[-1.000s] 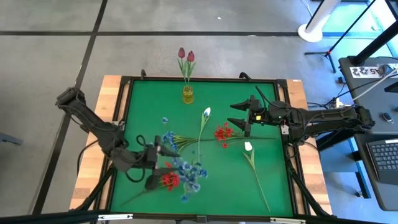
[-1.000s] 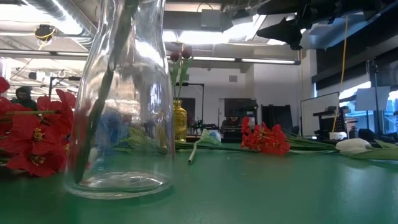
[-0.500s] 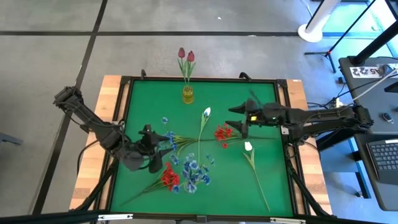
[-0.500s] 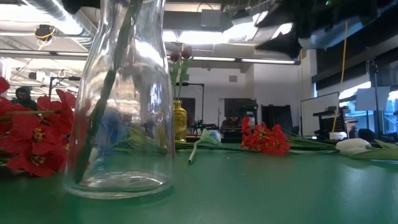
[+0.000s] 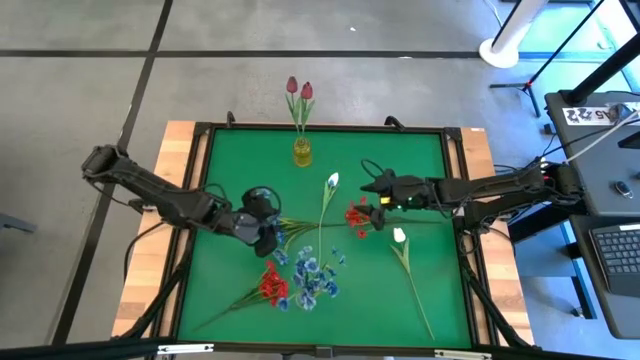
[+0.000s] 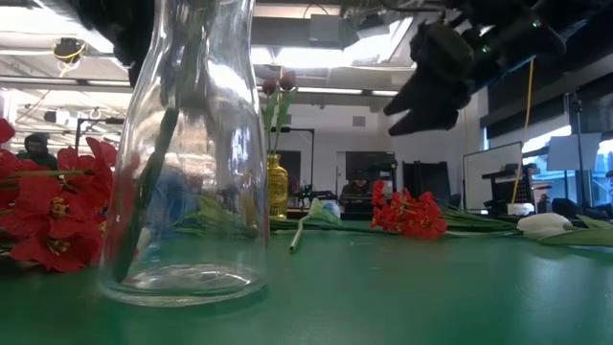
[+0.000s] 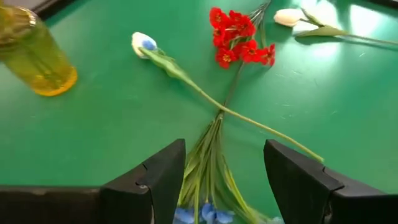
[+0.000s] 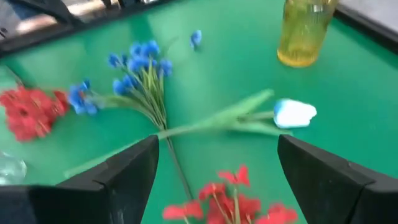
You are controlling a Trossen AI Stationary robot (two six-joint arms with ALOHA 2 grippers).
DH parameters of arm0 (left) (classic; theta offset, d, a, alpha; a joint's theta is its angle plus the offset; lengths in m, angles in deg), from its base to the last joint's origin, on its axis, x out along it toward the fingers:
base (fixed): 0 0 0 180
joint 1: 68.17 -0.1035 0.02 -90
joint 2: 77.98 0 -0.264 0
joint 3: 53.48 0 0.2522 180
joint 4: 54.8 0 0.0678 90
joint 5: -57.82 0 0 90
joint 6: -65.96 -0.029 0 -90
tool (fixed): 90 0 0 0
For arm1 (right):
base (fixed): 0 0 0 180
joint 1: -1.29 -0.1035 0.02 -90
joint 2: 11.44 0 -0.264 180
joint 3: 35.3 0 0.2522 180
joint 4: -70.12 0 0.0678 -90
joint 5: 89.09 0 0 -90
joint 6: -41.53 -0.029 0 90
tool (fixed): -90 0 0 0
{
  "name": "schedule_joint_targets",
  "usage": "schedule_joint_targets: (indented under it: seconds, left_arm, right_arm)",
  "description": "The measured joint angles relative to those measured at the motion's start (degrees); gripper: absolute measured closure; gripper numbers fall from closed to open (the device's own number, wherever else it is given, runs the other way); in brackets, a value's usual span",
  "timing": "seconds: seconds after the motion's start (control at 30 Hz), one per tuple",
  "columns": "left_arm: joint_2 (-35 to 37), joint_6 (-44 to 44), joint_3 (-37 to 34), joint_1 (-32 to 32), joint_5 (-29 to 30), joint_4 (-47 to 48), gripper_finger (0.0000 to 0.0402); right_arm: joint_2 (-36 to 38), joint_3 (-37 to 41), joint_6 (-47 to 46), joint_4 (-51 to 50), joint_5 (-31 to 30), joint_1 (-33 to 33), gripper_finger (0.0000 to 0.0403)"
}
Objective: Sort flowers into vase by color
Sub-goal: Put the top red flowers into the yellow vase
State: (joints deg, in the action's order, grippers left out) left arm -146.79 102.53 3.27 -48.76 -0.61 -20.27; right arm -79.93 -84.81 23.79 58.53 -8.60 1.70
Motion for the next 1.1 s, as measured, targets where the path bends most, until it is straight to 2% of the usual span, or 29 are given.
schedule_joint_targets:
  seconds: [0.2,0.4,0.5,0.63,0.8,1.1]
  left_arm:
    - [0.0,-4.1,-3.5,-1.4,-3.6,-9.5,0.019]
    - [0.0,-5.9,-4.1,-0.7,-6.2,-13.6,0.019]
    - [0.0,-7.5,-4.1,0.3,-6.4,-15.7,0.019]
    - [0.0,-9.9,-4.1,1.6,-7.3,-19.7,0.019]
    - [0.4,-12.8,-4.0,3.4,-10.1,-24.6,0.019]
    - [4.4,-14.7,-4.0,6.3,-9.5,-25.3,0.019]
  right_arm:
    - [0.0,0.0,1.2,-11.8,-0.4,0.0,0.0075]
    - [0.0,-3.7,-1.2,-32.6,0.4,0.0,0.0075]
    - [0.0,-4.7,-1.8,-38.3,0.0,0.0,0.0075]
    - [-1.4,-4.7,-1.6,-41.9,0.0,0.0,0.0075]
    - [-6.1,-4.7,-1.5,-40.5,0.0,0.0,0.0075]
    - [-16.2,-4.8,0.2,-36.4,0.6,1.8,0.0076]
